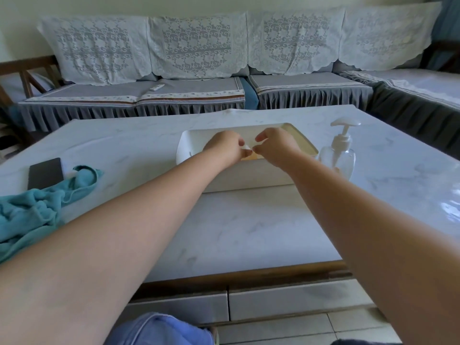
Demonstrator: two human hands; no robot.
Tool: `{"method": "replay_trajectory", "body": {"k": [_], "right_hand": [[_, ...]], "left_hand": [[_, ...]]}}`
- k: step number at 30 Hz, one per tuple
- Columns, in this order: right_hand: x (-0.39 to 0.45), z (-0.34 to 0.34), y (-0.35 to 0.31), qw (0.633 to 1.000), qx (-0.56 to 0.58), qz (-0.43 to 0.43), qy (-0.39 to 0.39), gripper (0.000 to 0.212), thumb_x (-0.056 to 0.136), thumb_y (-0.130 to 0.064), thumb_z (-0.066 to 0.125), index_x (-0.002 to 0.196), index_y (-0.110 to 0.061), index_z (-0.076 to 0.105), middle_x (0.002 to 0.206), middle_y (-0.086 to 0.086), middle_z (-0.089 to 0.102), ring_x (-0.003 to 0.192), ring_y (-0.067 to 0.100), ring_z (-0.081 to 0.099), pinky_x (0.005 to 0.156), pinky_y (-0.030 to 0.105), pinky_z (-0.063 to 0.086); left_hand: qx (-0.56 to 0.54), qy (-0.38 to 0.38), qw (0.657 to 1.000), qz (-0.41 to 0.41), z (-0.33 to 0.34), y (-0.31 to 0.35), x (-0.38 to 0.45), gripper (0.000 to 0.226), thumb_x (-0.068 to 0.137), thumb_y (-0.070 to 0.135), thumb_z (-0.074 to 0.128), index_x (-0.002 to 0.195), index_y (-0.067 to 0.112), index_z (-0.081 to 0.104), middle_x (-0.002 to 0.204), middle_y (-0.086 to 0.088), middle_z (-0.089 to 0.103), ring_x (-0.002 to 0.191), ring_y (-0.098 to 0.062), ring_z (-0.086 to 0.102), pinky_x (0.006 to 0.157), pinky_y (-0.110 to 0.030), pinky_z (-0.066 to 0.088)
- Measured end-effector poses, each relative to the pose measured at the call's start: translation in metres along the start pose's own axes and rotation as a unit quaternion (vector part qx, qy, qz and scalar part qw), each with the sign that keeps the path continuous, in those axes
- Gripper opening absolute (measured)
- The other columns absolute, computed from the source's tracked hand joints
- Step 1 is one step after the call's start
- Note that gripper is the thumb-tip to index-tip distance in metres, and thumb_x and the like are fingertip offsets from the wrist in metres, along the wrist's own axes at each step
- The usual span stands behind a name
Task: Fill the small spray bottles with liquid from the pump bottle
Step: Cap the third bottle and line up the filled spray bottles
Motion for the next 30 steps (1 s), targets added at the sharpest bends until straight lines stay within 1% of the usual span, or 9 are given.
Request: {"method": "replay_trajectory", "body": {"k": [3, 6, 8, 12, 15, 19, 23, 27, 30], "right_hand": [[-0.026, -0.009, 0.011, 0.998, 0.029, 0.003, 0.048, 0.028, 0.092, -0.020, 0.062, 0.120, -0.017, 0.063, 0.118, 0.004, 0.065, 0.102, 0.023, 0.061, 0.075, 0.027, 0.044], [-0.056, -0.022, 0.020, 0.993, 0.039, 0.012, 0.112, 0.024, 0.092, -0.019, 0.058, 0.115, -0.020, 0.063, 0.114, 0.002, 0.065, 0.093, 0.020, 0.059, 0.072, 0.027, 0.041], [-0.074, -0.028, 0.029, 0.989, 0.057, 0.029, 0.130, 0.022, 0.092, -0.020, 0.058, 0.114, -0.019, 0.061, 0.113, 0.004, 0.063, 0.096, 0.022, 0.059, 0.075, 0.029, 0.044], [-0.107, -0.037, 0.053, 0.973, 0.069, 0.081, 0.207, 0.016, 0.092, -0.023, 0.059, 0.106, -0.020, 0.053, 0.118, 0.004, 0.055, 0.103, 0.025, 0.055, 0.078, 0.030, 0.038], [-0.124, -0.041, 0.069, 0.945, 0.080, 0.156, 0.277, 0.038, 0.090, -0.032, 0.066, 0.115, -0.013, 0.045, 0.125, 0.009, 0.047, 0.111, 0.028, 0.052, 0.086, 0.037, 0.043], [-0.124, -0.041, 0.086, 0.921, 0.078, 0.287, 0.251, 0.076, 0.082, -0.053, 0.070, 0.130, -0.008, 0.032, 0.134, 0.015, 0.035, 0.122, 0.031, 0.042, 0.093, 0.039, 0.042], [-0.110, -0.036, 0.094, 0.923, 0.061, 0.329, 0.190, 0.096, 0.078, -0.061, 0.070, 0.140, -0.007, 0.020, 0.140, 0.017, 0.028, 0.127, 0.031, 0.036, 0.088, 0.039, 0.042], [-0.093, -0.036, 0.107, 0.928, 0.042, 0.317, 0.191, 0.090, 0.079, -0.056, 0.071, 0.137, -0.005, 0.026, 0.138, 0.016, 0.031, 0.126, 0.031, 0.037, 0.084, 0.038, 0.040], [-0.083, -0.044, 0.117, 0.934, 0.060, 0.284, 0.210, 0.078, 0.081, -0.043, 0.075, 0.134, -0.005, 0.032, 0.138, 0.018, 0.033, 0.125, 0.036, 0.039, 0.092, 0.039, 0.040]], "left_hand": [[0.061, 0.004, 0.997, 0.051, 0.010, 0.018, -0.023, 0.056, 0.090, 0.042, 0.062, 0.140, 0.024, 0.047, 0.137, -0.010, 0.051, 0.123, -0.031, 0.049, 0.096, -0.036, 0.042], [0.117, 0.001, 0.991, 0.059, 0.019, 0.029, -0.045, 0.064, 0.090, 0.045, 0.060, 0.146, 0.030, 0.035, 0.140, -0.013, 0.043, 0.129, -0.034, 0.040, 0.100, -0.042, 0.040], [0.131, 0.000, 0.990, 0.060, 0.022, 0.036, -0.057, 0.066, 0.090, 0.045, 0.059, 0.147, 0.030, 0.031, 0.141, -0.013, 0.041, 0.130, -0.034, 0.037, 0.101, -0.043, 0.039], [0.132, 0.006, 0.988, 0.076, 0.027, 0.049, -0.079, 0.068, 0.090, 0.038, 0.060, 0.149, 0.025, 0.028, 0.147, -0.015, 0.036, 0.133, -0.035, 0.035, 0.106, -0.042, 0.036], [0.116, 0.002, 0.990, 0.084, 0.032, 0.060, -0.090, 0.067, 0.091, 0.036, 0.061, 0.148, 0.022, 0.030, 0.150, -0.018, 0.030, 0.139, -0.037, 0.026, 0.109, -0.042, 0.032], [0.107, -0.003, 0.991, 0.085, 0.041, 0.066, -0.092, 0.065, 0.090, 0.037, 0.061, 0.146, 0.021, 0.032, 0.147, -0.018, 0.033, 0.139, -0.035, 0.024, 0.109, -0.043, 0.034], [0.103, -0.002, 0.991, 0.083, 0.045, 0.062, -0.086, 0.063, 0.091, 0.037, 0.061, 0.145, 0.020, 0.033, 0.146, -0.018, 0.033, 0.140, -0.033, 0.024, 0.109, -0.044, 0.034], [0.102, 0.016, 0.990, 0.094, 0.050, 0.055, -0.076, 0.061, 0.090, 0.037, 0.062, 0.143, 0.019, 0.036, 0.140, -0.017, 0.039, 0.136, -0.034, 0.029, 0.109, -0.043, 0.034], [0.114, 0.065, 0.986, 0.105, 0.047, 0.054, -0.068, 0.053, 0.090, 0.033, 0.064, 0.136, 0.016, 0.043, 0.130, -0.014, 0.044, 0.124, -0.033, 0.038, 0.104, -0.041, 0.038]]}}
Point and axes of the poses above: each hand's wrist, its own x-axis towards the middle knuckle, its own z-axis out of the palm, y = z × x, the point moved 4 cm from there along x, towards the middle knuckle
